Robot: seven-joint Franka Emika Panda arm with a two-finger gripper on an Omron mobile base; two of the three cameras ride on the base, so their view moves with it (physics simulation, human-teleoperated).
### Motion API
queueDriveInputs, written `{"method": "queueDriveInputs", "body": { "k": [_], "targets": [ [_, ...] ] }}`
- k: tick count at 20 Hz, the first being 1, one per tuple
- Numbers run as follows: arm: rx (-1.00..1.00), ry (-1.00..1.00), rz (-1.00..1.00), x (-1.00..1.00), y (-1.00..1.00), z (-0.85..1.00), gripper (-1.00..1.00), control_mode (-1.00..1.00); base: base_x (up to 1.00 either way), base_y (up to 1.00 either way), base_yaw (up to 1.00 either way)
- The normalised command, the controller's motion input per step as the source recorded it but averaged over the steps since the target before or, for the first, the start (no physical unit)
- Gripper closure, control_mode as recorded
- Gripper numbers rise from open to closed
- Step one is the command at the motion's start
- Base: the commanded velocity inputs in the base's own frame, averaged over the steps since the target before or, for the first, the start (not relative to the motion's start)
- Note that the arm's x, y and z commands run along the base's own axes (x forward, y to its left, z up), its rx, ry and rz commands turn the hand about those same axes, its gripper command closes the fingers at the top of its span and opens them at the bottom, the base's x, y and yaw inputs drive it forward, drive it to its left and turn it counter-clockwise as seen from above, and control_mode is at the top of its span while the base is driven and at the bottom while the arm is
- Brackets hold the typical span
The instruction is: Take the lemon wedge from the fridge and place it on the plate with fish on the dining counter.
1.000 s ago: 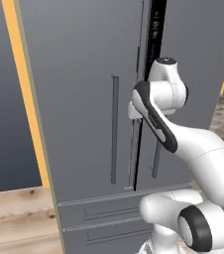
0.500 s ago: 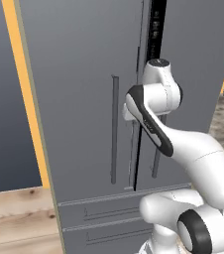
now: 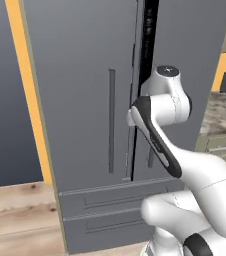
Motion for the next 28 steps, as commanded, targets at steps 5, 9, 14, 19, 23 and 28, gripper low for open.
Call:
{"method": "queueDriveInputs", "body": {
  "k": [5,9,14,19,23,28],
  "targets": [
    [0.00,0.00,0.00,0.00,0.00,0.00,-1.00,1.00,-0.38,0.00,0.00],
    [0.00,0.00,0.00,0.00,0.00,0.00,-1.00,1.00,-0.33,0.00,0.00],
    [0.00,0.00,0.00,0.00,0.00,0.00,-1.00,1.00,-0.50,0.00,0.00],
    [0.00,0.00,0.00,0.00,0.00,0.00,-1.00,1.00,-0.44,0.04,0.00],
    [0.00,-0.10,0.00,-0.09,0.00,0.00,-1.00,-1.00,-0.15,0.01,0.00],
    [0.00,-0.16,0.00,0.00,-0.01,0.00,-1.00,-1.00,0.00,0.00,0.00]
  ]
}}
